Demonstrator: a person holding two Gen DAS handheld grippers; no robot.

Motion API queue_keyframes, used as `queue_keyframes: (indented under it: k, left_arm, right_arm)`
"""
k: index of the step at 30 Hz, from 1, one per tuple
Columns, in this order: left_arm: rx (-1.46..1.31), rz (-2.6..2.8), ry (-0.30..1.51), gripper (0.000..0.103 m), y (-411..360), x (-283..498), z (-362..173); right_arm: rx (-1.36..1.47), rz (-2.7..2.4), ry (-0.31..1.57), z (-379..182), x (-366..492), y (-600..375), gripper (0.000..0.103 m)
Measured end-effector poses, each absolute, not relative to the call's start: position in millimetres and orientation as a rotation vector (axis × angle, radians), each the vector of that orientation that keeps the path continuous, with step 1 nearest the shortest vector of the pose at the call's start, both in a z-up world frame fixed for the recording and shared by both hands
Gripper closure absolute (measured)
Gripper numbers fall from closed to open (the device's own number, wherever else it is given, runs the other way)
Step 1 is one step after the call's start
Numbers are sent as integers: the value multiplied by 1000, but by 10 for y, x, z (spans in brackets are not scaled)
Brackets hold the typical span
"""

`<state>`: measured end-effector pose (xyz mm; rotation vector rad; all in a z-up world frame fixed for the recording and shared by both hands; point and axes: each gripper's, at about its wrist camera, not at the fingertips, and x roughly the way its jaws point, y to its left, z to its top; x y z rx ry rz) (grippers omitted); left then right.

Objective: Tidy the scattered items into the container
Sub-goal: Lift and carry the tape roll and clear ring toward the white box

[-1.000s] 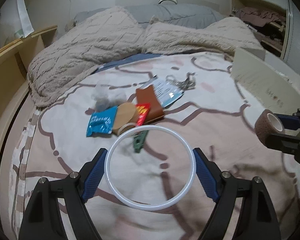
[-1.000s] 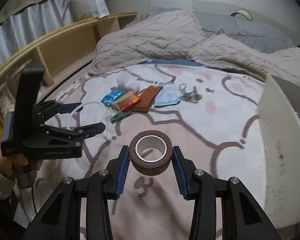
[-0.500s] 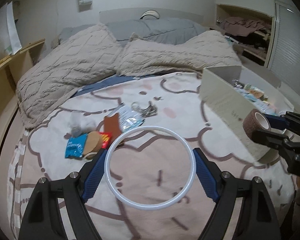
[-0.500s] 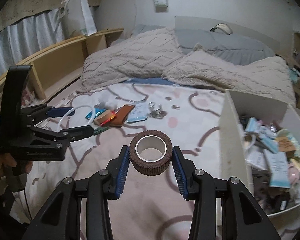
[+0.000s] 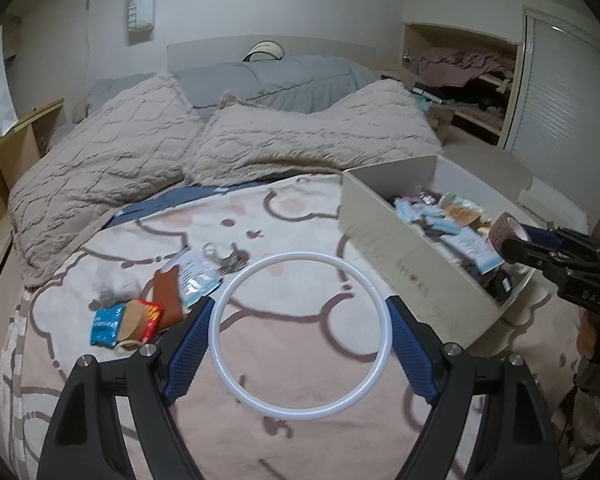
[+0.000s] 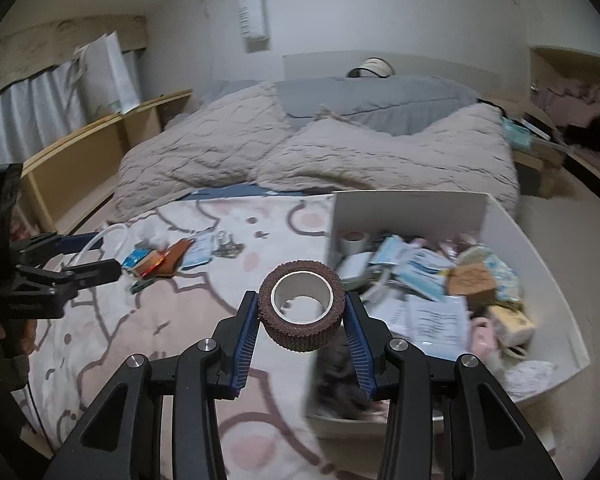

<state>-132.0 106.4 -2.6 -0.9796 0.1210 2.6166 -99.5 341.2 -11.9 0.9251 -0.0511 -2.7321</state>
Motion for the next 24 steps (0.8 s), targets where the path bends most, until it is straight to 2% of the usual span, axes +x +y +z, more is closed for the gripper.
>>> queue_keyframes:
  k: [24]
  left_arm:
    - [-865,2394,153,19,2699,-1554,297]
  right_arm:
    - [981,-2821,-290,24,-971,4572,60]
